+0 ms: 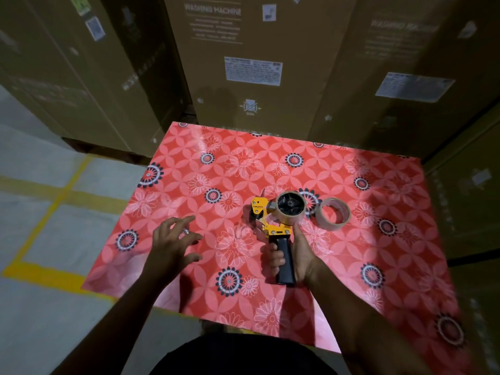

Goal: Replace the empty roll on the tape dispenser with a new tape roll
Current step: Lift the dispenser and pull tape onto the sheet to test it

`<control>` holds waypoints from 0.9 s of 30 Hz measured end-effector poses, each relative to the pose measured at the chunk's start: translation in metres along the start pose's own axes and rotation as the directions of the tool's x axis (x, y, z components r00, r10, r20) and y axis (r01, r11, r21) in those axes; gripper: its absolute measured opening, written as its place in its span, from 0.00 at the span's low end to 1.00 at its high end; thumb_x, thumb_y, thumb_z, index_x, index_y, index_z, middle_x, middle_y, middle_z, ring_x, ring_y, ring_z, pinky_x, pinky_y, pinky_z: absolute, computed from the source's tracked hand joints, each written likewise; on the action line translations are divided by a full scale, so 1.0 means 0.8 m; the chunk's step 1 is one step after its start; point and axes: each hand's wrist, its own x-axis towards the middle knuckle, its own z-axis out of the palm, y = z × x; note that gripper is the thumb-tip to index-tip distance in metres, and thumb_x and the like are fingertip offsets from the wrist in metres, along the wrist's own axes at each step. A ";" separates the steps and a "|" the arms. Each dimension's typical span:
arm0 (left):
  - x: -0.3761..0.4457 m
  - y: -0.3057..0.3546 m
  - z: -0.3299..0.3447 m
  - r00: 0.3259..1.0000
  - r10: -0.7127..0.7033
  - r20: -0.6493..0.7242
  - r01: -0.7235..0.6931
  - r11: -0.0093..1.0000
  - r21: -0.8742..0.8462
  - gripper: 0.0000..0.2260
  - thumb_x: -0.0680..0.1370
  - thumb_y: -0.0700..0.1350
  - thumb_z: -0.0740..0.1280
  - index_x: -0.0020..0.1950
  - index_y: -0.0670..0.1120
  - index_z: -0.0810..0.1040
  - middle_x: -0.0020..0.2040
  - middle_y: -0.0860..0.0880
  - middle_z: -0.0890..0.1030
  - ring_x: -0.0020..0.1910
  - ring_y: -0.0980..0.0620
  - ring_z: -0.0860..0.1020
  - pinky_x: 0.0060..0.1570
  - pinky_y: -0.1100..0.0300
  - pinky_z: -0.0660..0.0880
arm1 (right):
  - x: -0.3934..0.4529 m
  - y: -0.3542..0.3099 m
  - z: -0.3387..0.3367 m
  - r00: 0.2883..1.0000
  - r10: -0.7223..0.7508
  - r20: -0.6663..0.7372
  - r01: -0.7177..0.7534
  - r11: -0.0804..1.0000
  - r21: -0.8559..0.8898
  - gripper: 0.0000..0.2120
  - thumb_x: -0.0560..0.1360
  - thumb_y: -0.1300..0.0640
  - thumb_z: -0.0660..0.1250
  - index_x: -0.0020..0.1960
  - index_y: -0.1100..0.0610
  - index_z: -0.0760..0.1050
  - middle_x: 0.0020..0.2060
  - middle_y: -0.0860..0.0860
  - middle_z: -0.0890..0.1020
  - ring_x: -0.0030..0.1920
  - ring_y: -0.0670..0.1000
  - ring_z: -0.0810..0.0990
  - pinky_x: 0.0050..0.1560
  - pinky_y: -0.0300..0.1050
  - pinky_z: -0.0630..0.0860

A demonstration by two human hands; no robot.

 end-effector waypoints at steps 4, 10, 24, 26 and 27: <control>0.004 -0.003 0.006 0.997 0.082 -0.004 -0.082 0.996 -0.019 0.21 0.69 0.61 0.70 0.56 0.51 0.82 0.70 0.48 0.74 0.67 0.41 0.68 0.61 0.40 0.65 | -0.014 -0.002 0.020 0.997 0.030 -0.072 -0.042 0.984 -0.173 0.32 0.70 0.25 0.61 0.35 0.56 0.67 0.25 0.49 0.64 0.25 0.49 0.58 0.31 0.42 0.60; 0.028 0.030 -0.020 0.961 -0.097 0.260 0.187 0.918 -0.350 0.24 0.77 0.63 0.67 0.70 0.55 0.72 0.53 0.58 0.81 0.48 0.59 0.78 0.53 0.54 0.76 | -0.035 -0.015 0.053 0.959 -0.101 -0.265 -0.024 0.903 -0.430 0.29 0.69 0.29 0.61 0.33 0.55 0.66 0.22 0.49 0.66 0.21 0.48 0.62 0.29 0.40 0.66; 0.091 0.100 -0.015 0.593 0.114 0.797 0.774 -0.351 -0.527 0.25 0.75 0.47 0.71 0.69 0.38 0.71 0.50 0.38 0.80 0.39 0.47 0.82 0.38 0.57 0.82 | -0.086 -0.031 0.143 0.908 -0.223 -0.354 -0.097 0.712 -0.696 0.27 0.70 0.31 0.57 0.32 0.56 0.65 0.26 0.51 0.61 0.26 0.50 0.55 0.32 0.44 0.58; 0.089 0.094 -0.009 0.632 0.102 0.769 0.735 -0.394 -0.552 0.21 0.74 0.39 0.72 0.64 0.34 0.73 0.49 0.39 0.79 0.37 0.51 0.80 0.36 0.62 0.81 | -0.088 -0.034 0.143 0.910 -0.225 -0.347 -0.089 0.714 -0.695 0.26 0.69 0.32 0.58 0.33 0.56 0.66 0.26 0.51 0.62 0.26 0.50 0.56 0.32 0.43 0.60; 0.087 0.089 -0.007 0.646 0.075 0.759 0.714 -0.410 -0.567 0.19 0.73 0.37 0.73 0.61 0.34 0.73 0.48 0.40 0.79 0.37 0.51 0.79 0.36 0.63 0.81 | -0.089 -0.036 0.142 0.908 -0.235 -0.347 -0.081 0.715 -0.695 0.26 0.69 0.32 0.59 0.33 0.56 0.66 0.26 0.51 0.62 0.25 0.50 0.56 0.31 0.43 0.60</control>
